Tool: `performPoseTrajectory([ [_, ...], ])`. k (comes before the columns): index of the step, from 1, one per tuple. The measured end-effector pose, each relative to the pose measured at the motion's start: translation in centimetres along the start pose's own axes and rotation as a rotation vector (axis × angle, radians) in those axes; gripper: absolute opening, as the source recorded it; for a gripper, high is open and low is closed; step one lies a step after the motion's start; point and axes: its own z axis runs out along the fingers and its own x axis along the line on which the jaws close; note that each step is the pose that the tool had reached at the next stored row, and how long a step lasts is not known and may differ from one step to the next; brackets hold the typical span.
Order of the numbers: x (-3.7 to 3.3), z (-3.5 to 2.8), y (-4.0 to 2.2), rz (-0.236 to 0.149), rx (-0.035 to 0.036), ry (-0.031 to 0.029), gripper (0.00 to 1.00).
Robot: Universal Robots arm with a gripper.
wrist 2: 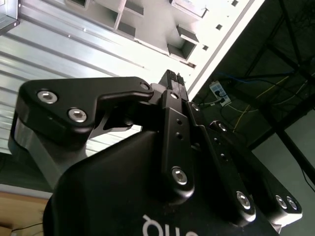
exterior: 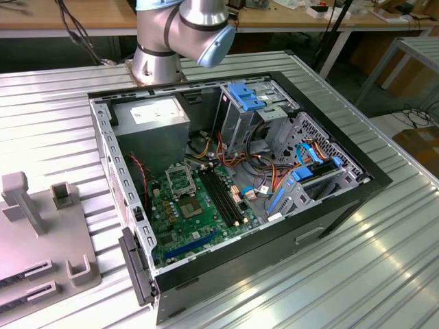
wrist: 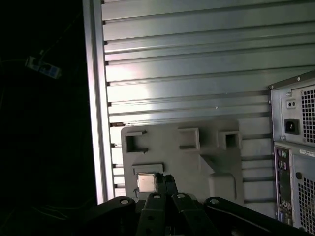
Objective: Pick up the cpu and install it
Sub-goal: 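Reach for the cpu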
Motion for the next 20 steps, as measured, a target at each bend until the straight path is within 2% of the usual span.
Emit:
performPoseTrajectory([
  [2,0.66,0.05,-0.1,0.0,-0.0001,0.0002,0.11],
  [5,1.25,0.13,-0.45,-0.001,-0.0004,-0.0014,0.11],
  [11,2.23,0.23,-1.1,-0.005,-0.0009,-0.0143,0.11],
  [12,2.48,0.31,-1.13,-0.007,-0.0014,-0.024,0.11],
  [13,2.68,0.37,-1.14,-0.008,-0.0021,-0.0369,0.11],
  [14,2.86,0.41,-1.16,-0.009,-0.0027,-0.0471,0.11],
  [18,3.26,0.55,-1.2,-0.01,-0.0036,-0.0729,0.11],
  [19,3.28,0.59,-1.2,-0.01,-0.0039,-0.0758,0.11],
  [20,3.28,0.61,-1.21,-0.01,-0.0039,-0.0762,0.11],
])
